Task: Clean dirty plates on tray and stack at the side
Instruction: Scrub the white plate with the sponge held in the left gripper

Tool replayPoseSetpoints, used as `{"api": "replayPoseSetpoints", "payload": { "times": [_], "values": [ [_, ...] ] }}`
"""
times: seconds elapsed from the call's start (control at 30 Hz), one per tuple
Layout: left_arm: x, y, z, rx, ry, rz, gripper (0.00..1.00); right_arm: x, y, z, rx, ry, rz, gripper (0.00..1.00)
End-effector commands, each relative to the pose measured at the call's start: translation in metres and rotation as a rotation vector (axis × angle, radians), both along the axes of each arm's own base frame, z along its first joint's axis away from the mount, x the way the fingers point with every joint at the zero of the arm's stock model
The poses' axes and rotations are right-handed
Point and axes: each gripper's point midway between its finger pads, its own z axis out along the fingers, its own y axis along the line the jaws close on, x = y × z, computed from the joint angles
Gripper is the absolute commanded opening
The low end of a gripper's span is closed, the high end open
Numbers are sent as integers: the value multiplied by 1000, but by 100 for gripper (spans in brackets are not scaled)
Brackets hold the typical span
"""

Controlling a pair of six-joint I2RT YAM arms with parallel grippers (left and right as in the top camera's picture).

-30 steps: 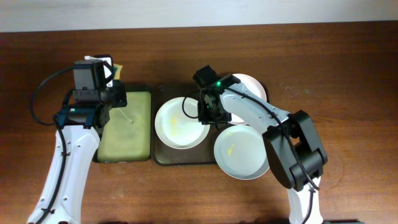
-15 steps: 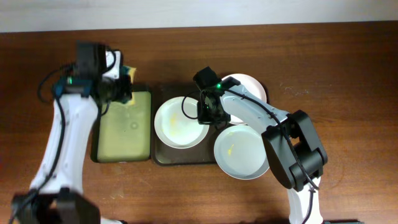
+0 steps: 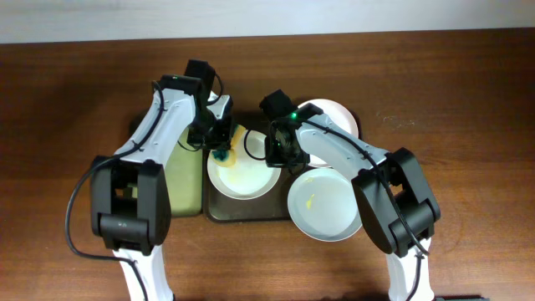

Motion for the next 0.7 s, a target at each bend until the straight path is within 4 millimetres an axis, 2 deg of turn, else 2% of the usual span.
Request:
{"api": "replayPoseSetpoints", "payload": {
  "times": [0.0, 0.07, 0.23, 0.33, 0.43, 0.57, 0.67],
  "values": [
    [1, 8, -20, 52, 38, 29, 0, -4, -1, -4, -15, 7, -1, 4],
    [-3, 19, -36, 112, 43, 50, 0, -4, -1, -4, -15, 7, -1, 4],
    [-16, 20, -81, 105, 38, 111, 0, -4, -1, -4, -15, 7, -1, 4],
    [-34, 23, -94, 116, 86, 123, 0, -4, -1, -4, -12, 8, 0, 4],
    [-59, 1, -100, 80, 143, 69, 0, -4, -1, -4, -12, 8, 0, 4],
    [-75, -29, -100, 80, 152, -21, 0, -4, -1, -4, -12, 8, 0, 4],
    [-92, -42, -97, 64, 199, -57, 0, -4, -1, -4, -12, 8, 0, 4]
  ]
}}
